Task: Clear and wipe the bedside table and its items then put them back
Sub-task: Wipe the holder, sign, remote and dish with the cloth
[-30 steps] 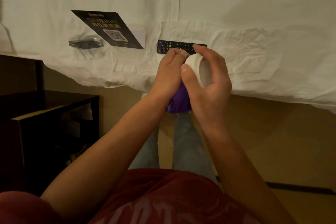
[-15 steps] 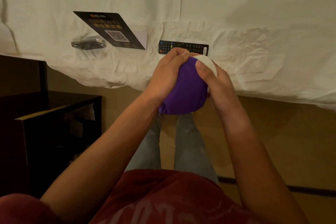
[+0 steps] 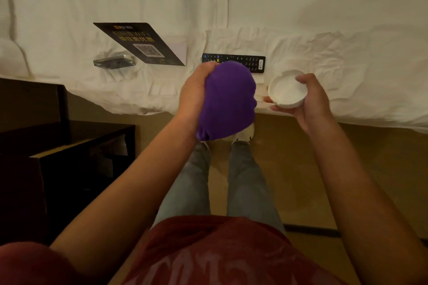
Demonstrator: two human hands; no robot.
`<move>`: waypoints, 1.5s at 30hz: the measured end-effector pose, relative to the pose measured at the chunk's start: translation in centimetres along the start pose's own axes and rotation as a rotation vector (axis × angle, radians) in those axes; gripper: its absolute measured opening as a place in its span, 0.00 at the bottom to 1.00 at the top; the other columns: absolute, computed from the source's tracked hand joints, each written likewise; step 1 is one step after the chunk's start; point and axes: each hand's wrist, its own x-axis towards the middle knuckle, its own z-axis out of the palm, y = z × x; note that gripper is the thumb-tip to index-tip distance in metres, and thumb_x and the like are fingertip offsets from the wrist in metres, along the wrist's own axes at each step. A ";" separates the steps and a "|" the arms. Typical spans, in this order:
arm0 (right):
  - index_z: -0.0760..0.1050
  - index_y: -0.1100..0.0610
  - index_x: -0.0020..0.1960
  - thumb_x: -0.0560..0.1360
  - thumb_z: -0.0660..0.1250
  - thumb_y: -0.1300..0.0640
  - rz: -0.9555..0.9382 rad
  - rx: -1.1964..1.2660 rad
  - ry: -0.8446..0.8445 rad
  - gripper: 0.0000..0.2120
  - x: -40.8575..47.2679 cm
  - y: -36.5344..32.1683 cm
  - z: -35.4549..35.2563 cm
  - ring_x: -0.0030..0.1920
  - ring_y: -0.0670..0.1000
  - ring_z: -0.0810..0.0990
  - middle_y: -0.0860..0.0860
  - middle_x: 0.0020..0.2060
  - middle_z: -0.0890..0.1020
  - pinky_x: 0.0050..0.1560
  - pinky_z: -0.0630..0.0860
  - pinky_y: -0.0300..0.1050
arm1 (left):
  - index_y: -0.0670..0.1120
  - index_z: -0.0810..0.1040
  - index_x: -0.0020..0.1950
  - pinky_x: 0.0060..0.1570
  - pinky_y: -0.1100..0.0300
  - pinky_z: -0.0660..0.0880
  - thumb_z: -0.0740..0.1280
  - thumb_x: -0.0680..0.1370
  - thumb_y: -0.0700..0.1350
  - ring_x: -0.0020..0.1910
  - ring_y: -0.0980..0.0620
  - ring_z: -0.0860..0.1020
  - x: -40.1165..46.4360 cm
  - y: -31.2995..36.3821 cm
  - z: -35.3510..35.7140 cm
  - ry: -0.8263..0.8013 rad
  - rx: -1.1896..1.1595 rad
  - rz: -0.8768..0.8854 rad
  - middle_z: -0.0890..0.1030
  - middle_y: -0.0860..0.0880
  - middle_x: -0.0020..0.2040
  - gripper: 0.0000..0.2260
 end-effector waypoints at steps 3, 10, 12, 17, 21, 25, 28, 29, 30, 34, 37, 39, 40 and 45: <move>0.73 0.55 0.52 0.78 0.61 0.54 -0.089 -0.192 0.235 0.06 2.6 -0.8 -1.2 0.38 0.64 0.88 0.65 0.48 0.85 0.33 0.85 0.50 | 0.52 0.81 0.49 0.54 0.60 0.75 0.61 0.84 0.49 0.48 0.60 0.80 1.0 0.4 -0.8 -0.010 0.318 0.173 0.83 0.55 0.46 0.10; 0.77 0.59 0.54 0.74 0.54 0.47 -0.137 -0.682 0.411 0.20 7.1 -1.7 -1.9 0.24 0.51 0.79 0.58 0.36 0.85 0.28 0.76 0.45 | 0.50 0.77 0.48 0.41 0.70 0.72 0.60 0.84 0.48 0.40 0.66 0.77 0.2 -2.8 1.7 -0.084 0.401 0.164 0.79 0.55 0.44 0.08; 0.76 0.57 0.57 0.75 0.52 0.45 -0.132 -0.803 0.425 0.22 7.9 -1.6 -1.8 0.38 0.55 0.83 0.58 0.44 0.85 0.44 0.82 0.54 | 0.51 0.77 0.49 0.42 0.67 0.72 0.60 0.84 0.48 0.41 0.64 0.76 -0.4 -4.0 2.9 -0.101 0.378 0.152 0.79 0.55 0.44 0.08; 0.74 0.56 0.60 0.74 0.55 0.45 -0.130 -0.879 0.391 0.22 9.0 -1.5 -2.0 0.51 0.59 0.84 0.54 0.50 0.83 0.55 0.82 0.59 | 0.52 0.76 0.50 0.37 0.73 0.72 0.60 0.85 0.49 0.36 0.69 0.75 -1.3 -6.5 5.4 -0.177 0.338 0.159 0.79 0.56 0.43 0.07; 0.72 0.54 0.64 0.75 0.60 0.48 -0.168 -0.880 0.410 0.20 8.5 -1.5 -3.0 0.42 0.52 0.86 0.52 0.51 0.83 0.45 0.85 0.53 | 0.51 0.76 0.51 0.39 0.71 0.73 0.60 0.85 0.49 0.37 0.67 0.76 -1.1 -6.7 6.0 -0.198 0.350 0.158 0.79 0.57 0.42 0.07; 0.69 0.51 0.71 0.76 0.60 0.49 -0.220 -0.926 0.414 0.24 7.6 -1.3 -3.5 0.37 0.50 0.86 0.50 0.51 0.84 0.43 0.84 0.52 | 0.50 0.76 0.49 0.38 0.72 0.73 0.61 0.84 0.48 0.36 0.68 0.75 -0.2 -6.0 5.9 -0.153 0.346 0.183 0.79 0.57 0.42 0.07; 0.67 0.48 0.74 0.77 0.59 0.49 -0.214 -0.932 0.438 0.25 7.2 -0.9 -3.9 0.36 0.51 0.85 0.52 0.55 0.85 0.36 0.77 0.44 | 0.51 0.75 0.47 0.37 0.72 0.72 0.61 0.84 0.47 0.35 0.68 0.75 0.4 -5.4 5.7 -0.114 0.330 0.195 0.78 0.57 0.41 0.08; 0.67 0.48 0.74 0.77 0.60 0.48 -0.208 -0.916 0.457 0.26 7.0 -0.8 -3.9 0.36 0.50 0.85 0.52 0.54 0.85 0.36 0.77 0.43 | 0.51 0.75 0.47 0.37 0.73 0.71 0.61 0.84 0.47 0.35 0.69 0.75 0.6 -5.2 5.7 -0.105 0.324 0.196 0.78 0.57 0.41 0.08; 0.66 0.48 0.74 0.77 0.60 0.48 -0.208 -0.897 0.476 0.26 6.8 -0.8 -4.0 0.36 0.50 0.85 0.53 0.53 0.85 0.39 0.78 0.45 | 0.50 0.75 0.47 0.36 0.73 0.71 0.61 0.84 0.47 0.35 0.69 0.75 0.7 -5.1 5.7 -0.096 0.322 0.198 0.78 0.56 0.41 0.07; 0.67 0.50 0.73 0.77 0.62 0.50 -0.297 -0.837 0.532 0.24 5.3 -0.8 -3.7 0.41 0.53 0.84 0.47 0.40 0.82 0.50 0.83 0.57 | 0.49 0.76 0.50 0.36 0.74 0.71 0.61 0.84 0.46 0.34 0.69 0.75 1.0 -4.9 6.0 -0.078 0.326 0.197 0.78 0.55 0.42 0.06; 0.69 0.52 0.71 0.77 0.63 0.53 -0.418 -0.783 0.537 0.22 3.9 -1.0 -2.6 0.39 0.45 0.80 0.43 0.36 0.77 0.46 0.81 0.51 | 0.48 0.76 0.52 0.36 0.73 0.72 0.61 0.84 0.46 0.35 0.69 0.76 0.9 -5.0 6.1 -0.079 0.320 0.193 0.79 0.54 0.43 0.06; 0.72 0.51 0.68 0.77 0.64 0.53 -0.457 -0.725 0.484 0.20 2.7 -1.3 -1.5 0.41 0.46 0.81 0.43 0.39 0.78 0.45 0.79 0.47 | 0.48 0.77 0.52 0.36 0.74 0.72 0.61 0.84 0.46 0.35 0.70 0.76 0.8 -4.9 6.1 -0.075 0.319 0.203 0.79 0.54 0.44 0.06; 0.73 0.50 0.67 0.77 0.64 0.53 -0.460 -0.698 0.439 0.18 2.1 -1.5 -0.9 0.43 0.47 0.82 0.43 0.42 0.79 0.45 0.80 0.47 | 0.48 0.77 0.51 0.37 0.74 0.72 0.61 0.84 0.46 0.36 0.70 0.76 0.7 -4.8 6.0 -0.073 0.315 0.212 0.79 0.55 0.44 0.06; 0.78 0.47 0.58 0.77 0.64 0.43 -0.303 -0.592 0.072 0.14 -0.7 -2.2 2.2 0.46 0.44 0.85 0.46 0.50 0.85 0.44 0.82 0.44 | 0.50 0.78 0.50 0.41 0.73 0.73 0.61 0.85 0.46 0.41 0.68 0.78 0.4 -3.6 4.9 -0.100 0.257 0.252 0.80 0.56 0.45 0.07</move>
